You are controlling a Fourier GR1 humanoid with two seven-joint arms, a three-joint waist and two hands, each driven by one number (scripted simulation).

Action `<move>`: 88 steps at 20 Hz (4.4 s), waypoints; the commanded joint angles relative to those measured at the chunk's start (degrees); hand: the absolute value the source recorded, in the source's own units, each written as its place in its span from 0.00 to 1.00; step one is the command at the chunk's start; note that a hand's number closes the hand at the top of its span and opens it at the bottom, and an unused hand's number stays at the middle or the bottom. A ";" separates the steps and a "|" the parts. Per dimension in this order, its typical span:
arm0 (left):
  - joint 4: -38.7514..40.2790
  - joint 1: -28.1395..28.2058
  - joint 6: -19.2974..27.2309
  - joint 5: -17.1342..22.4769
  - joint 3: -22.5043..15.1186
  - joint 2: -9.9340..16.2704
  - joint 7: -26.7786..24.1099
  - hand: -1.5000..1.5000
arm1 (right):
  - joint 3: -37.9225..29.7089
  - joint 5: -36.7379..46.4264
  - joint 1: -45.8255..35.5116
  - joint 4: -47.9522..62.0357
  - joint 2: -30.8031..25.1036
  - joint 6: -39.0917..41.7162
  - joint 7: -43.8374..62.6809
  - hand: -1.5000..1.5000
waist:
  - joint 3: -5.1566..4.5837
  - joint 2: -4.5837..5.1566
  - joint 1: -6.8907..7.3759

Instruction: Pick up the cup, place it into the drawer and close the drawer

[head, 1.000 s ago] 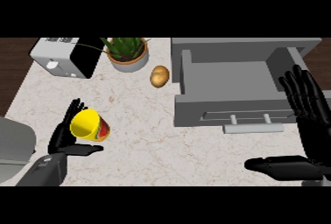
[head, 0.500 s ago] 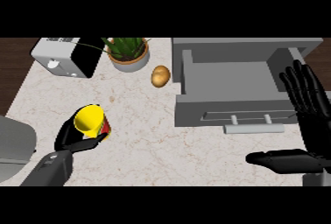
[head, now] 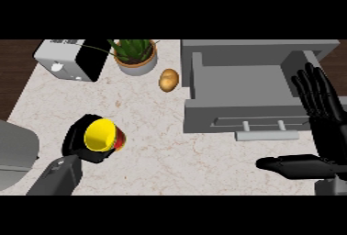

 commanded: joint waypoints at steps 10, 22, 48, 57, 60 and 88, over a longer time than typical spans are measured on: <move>-5.49 1.77 1.62 5.07 4.72 -1.46 -12.44 1.00 | -0.10 0.36 -1.34 0.00 -0.19 -0.55 2.37 0.00 | 0.10 -0.35 0.80; -26.48 -1.91 10.35 4.76 -2.14 -6.84 0.19 1.00 | -3.70 -2.70 0.99 -1.37 -1.98 1.26 1.34 0.00 | 0.29 -0.97 1.78; -33.34 -35.40 38.89 8.41 -18.24 -12.36 39.25 1.00 | -3.87 -1.06 2.40 2.98 -1.31 2.44 -4.34 0.00 | 0.25 -0.53 0.63; -14.08 -43.06 44.61 17.85 -26.41 -12.37 31.22 1.00 | -5.83 -4.21 0.91 3.32 -3.33 4.76 -3.36 0.00 | 0.28 -0.06 -1.35; -16.24 -42.69 49.31 23.50 -34.58 -12.37 32.05 1.00 | -7.12 -6.11 -1.54 2.01 -4.30 4.62 -0.74 0.00 | 0.28 -0.16 -2.13; -14.89 -42.43 58.69 32.12 -54.74 -12.37 30.75 0.00 | -5.83 -15.08 -0.37 1.47 -2.69 10.35 -0.75 0.00 | 0.27 0.01 -2.93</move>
